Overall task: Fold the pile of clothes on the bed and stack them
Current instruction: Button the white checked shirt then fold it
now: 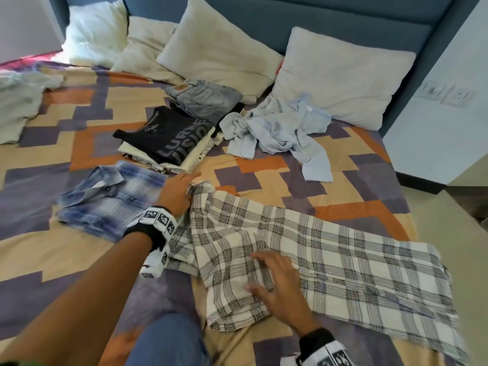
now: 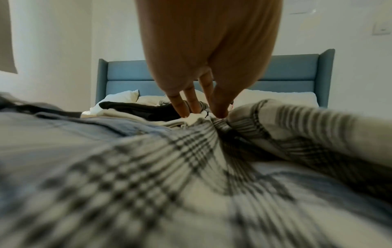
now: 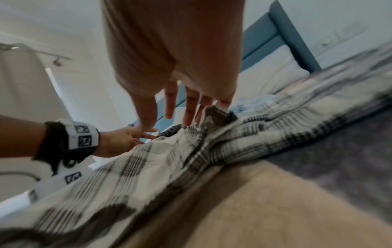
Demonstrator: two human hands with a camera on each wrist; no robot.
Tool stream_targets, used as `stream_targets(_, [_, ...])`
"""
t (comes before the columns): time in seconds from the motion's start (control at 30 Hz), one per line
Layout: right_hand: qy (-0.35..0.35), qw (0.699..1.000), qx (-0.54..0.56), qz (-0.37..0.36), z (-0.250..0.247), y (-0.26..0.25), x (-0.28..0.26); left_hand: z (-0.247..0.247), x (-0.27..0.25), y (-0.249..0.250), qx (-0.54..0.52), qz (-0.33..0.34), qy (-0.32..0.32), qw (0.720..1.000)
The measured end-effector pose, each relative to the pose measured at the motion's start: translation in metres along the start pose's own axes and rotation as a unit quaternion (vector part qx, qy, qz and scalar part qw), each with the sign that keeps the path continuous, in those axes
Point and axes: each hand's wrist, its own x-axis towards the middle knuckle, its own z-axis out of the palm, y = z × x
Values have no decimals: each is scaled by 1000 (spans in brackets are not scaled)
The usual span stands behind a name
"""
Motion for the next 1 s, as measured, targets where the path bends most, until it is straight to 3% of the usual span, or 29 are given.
stream_targets(0.1, [141,978,118,100,-7,17,18,3,14,2,30,43,-52,997])
stream_targets(0.23, [89,937,247,230,-28,51,26,0,31,0,79,75,-171,979])
stream_targets(0.3, [63,929,279,234,-33,63,24,0,36,-5,48,77,-132,987])
stream_targets(0.4, [70,912,330,234,-34,70,22,-12,36,-5,3,-13,-9,1000])
stream_targets(0.47, [81,911,334,227,-32,73,21,-19,34,-5,38,-91,61,993])
stream_targets(0.57, [63,923,305,228,-30,65,20,-26,27,5,91,-157,97,979])
stream_targets(0.63, [52,947,241,206,-26,56,16,-29,16,18,96,-149,117,977])
stream_targets(0.7, [77,984,105,123,-17,38,9,-29,3,27,57,-40,130,989])
stream_targets(0.77, [107,994,7,3,-5,20,-3,-26,-21,37,-20,73,73,994])
stream_targets(0.8, [103,994,-17,-40,1,12,-9,-23,-33,43,-46,91,21,995])
stream_targets(0.9, [71,982,-129,-120,18,8,-21,-8,-66,52,-37,46,-111,992])
stream_targets(1.0, [-22,966,-219,-138,32,7,-26,-4,-83,53,-135,-138,-102,976])
